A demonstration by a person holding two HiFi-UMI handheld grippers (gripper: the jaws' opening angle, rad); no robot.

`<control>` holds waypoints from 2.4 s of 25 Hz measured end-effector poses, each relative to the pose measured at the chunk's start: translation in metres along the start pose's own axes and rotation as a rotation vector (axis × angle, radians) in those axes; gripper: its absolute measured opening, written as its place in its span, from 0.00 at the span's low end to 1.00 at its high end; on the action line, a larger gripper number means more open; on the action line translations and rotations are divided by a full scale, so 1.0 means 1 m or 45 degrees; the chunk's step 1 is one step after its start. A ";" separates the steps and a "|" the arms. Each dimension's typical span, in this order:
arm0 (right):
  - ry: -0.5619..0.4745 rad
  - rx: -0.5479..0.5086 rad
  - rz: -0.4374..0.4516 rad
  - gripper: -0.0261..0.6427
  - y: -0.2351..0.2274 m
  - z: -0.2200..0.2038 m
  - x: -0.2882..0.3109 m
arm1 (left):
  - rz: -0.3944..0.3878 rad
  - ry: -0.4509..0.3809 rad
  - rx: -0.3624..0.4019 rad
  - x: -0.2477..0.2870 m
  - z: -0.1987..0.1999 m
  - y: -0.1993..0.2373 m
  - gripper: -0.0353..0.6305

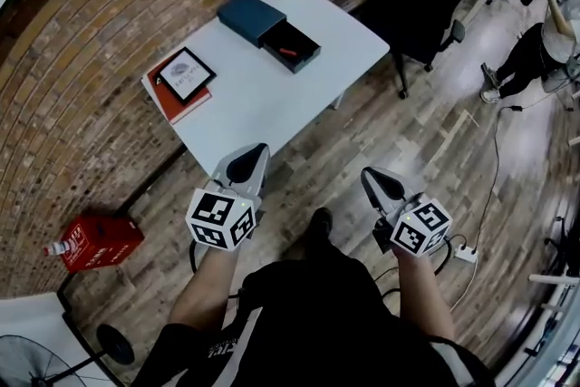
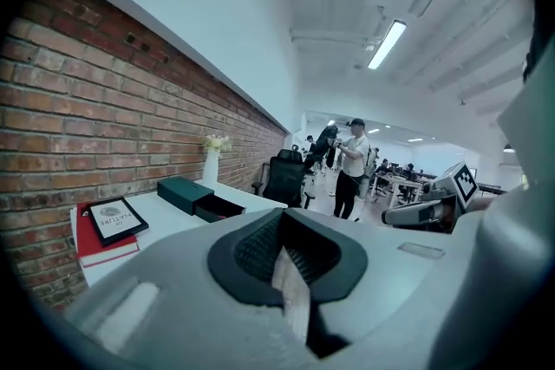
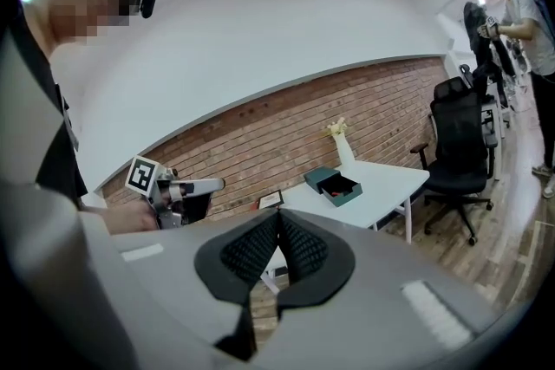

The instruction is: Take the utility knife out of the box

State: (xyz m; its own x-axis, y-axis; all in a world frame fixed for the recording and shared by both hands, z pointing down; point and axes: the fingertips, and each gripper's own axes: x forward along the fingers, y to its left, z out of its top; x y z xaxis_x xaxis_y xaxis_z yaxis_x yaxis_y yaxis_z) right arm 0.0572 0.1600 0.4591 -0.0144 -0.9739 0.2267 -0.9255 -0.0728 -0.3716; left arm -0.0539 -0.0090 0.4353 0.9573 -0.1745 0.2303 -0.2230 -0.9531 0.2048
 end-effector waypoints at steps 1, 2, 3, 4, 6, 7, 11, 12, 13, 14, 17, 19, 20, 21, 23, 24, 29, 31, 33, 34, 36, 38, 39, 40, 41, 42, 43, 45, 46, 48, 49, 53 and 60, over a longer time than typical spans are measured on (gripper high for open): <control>-0.001 0.006 0.011 0.04 -0.010 0.004 0.004 | 0.003 0.010 0.015 0.011 0.003 -0.001 0.06; -0.002 0.008 0.023 0.04 -0.019 0.009 0.009 | 0.009 0.019 0.025 0.021 0.006 -0.002 0.06; -0.005 0.008 0.036 0.04 -0.028 0.014 0.013 | 0.017 0.027 0.030 0.031 0.008 -0.002 0.06; -0.009 0.008 0.048 0.04 -0.036 0.019 0.016 | 0.025 0.034 0.033 0.040 0.011 -0.002 0.06; -0.021 0.009 0.067 0.04 -0.053 0.029 0.020 | 0.035 0.047 0.043 0.056 0.017 -0.005 0.06; -0.027 0.009 0.073 0.04 -0.061 0.034 0.021 | 0.039 0.051 0.050 0.064 0.020 -0.007 0.06; -0.031 -0.004 0.098 0.04 -0.084 0.050 0.027 | 0.062 0.033 0.066 0.087 0.037 -0.009 0.06; -0.026 -0.009 0.104 0.04 -0.088 0.054 0.029 | 0.066 0.025 0.066 0.091 0.040 -0.009 0.06; -0.020 -0.012 0.111 0.04 -0.090 0.056 0.031 | 0.069 0.020 0.065 0.094 0.042 -0.009 0.06; -0.015 -0.013 0.119 0.04 -0.091 0.056 0.032 | 0.070 0.018 0.064 0.097 0.043 -0.010 0.06; 0.003 -0.018 0.144 0.04 -0.092 0.055 0.037 | 0.075 0.018 0.055 0.102 0.041 -0.007 0.06; 0.027 -0.026 0.156 0.04 -0.096 0.054 0.044 | 0.086 0.012 0.038 0.106 0.041 -0.001 0.06; 0.040 -0.027 0.160 0.04 -0.098 0.054 0.049 | 0.092 0.009 0.029 0.108 0.041 0.003 0.06; 0.051 -0.026 0.163 0.04 -0.099 0.054 0.053 | 0.097 0.008 0.021 0.110 0.040 0.007 0.06; 0.068 -0.027 0.170 0.04 -0.100 0.056 0.063 | 0.106 0.006 0.003 0.115 0.039 0.016 0.06; 0.076 -0.033 0.175 0.04 -0.101 0.058 0.068 | 0.111 0.003 -0.007 0.118 0.038 0.022 0.06; 0.093 -0.079 0.194 0.04 -0.115 0.077 0.103 | 0.142 -0.048 -0.040 0.140 0.050 0.058 0.06; 0.095 -0.092 0.193 0.04 -0.123 0.091 0.121 | 0.148 -0.064 -0.049 0.153 0.058 0.074 0.06; 0.103 -0.103 0.196 0.04 -0.133 0.105 0.144 | 0.153 -0.077 -0.056 0.168 0.066 0.093 0.06; 0.111 -0.112 0.209 0.04 -0.137 0.111 0.158 | 0.160 -0.084 -0.061 0.175 0.070 0.103 0.06; 0.141 -0.142 0.255 0.04 -0.140 0.121 0.187 | 0.184 -0.098 -0.072 0.187 0.078 0.126 0.06; 0.169 -0.181 0.295 0.04 -0.141 0.133 0.216 | 0.208 -0.112 -0.089 0.198 0.085 0.146 0.06; 0.179 -0.196 0.307 0.04 -0.143 0.138 0.230 | 0.217 -0.119 -0.097 0.203 0.089 0.156 0.06; 0.188 -0.207 0.316 0.04 -0.145 0.143 0.244 | 0.223 -0.122 -0.105 0.208 0.091 0.165 0.06; 0.199 -0.215 0.322 0.04 -0.146 0.146 0.259 | 0.225 -0.122 -0.111 0.213 0.094 0.174 0.06; 0.215 -0.223 0.328 0.04 -0.147 0.147 0.273 | 0.224 -0.119 -0.116 0.217 0.096 0.182 0.06; 0.238 -0.232 0.335 0.04 -0.147 0.145 0.286 | 0.219 -0.114 -0.120 0.221 0.097 0.188 0.06; 0.295 -0.247 0.351 0.04 -0.146 0.139 0.308 | 0.211 -0.095 -0.125 0.228 0.095 0.195 0.06; 0.318 -0.254 0.359 0.04 -0.146 0.136 0.318 | 0.213 -0.085 -0.127 0.230 0.093 0.200 0.06; 0.354 -0.260 0.374 0.04 -0.147 0.131 0.336 | 0.229 -0.070 -0.140 0.235 0.091 0.209 0.06; 0.369 -0.258 0.385 0.04 -0.148 0.129 0.344 | 0.239 -0.067 -0.148 0.237 0.091 0.214 0.06; 0.445 -0.263 0.466 0.06 -0.152 0.120 0.365 | 0.283 -0.040 -0.160 0.245 0.090 0.225 0.06; 0.612 -0.347 0.547 0.10 -0.176 0.093 0.402 | 0.383 -0.006 -0.170 0.256 0.088 0.237 0.06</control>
State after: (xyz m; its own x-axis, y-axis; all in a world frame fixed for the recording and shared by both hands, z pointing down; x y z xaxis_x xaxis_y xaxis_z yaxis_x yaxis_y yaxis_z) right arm 0.2499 -0.2391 0.5320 -0.5081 -0.6965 0.5067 -0.8613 0.4155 -0.2926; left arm 0.1548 -0.3010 0.4588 0.8458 -0.4445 0.2950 -0.5175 -0.8179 0.2515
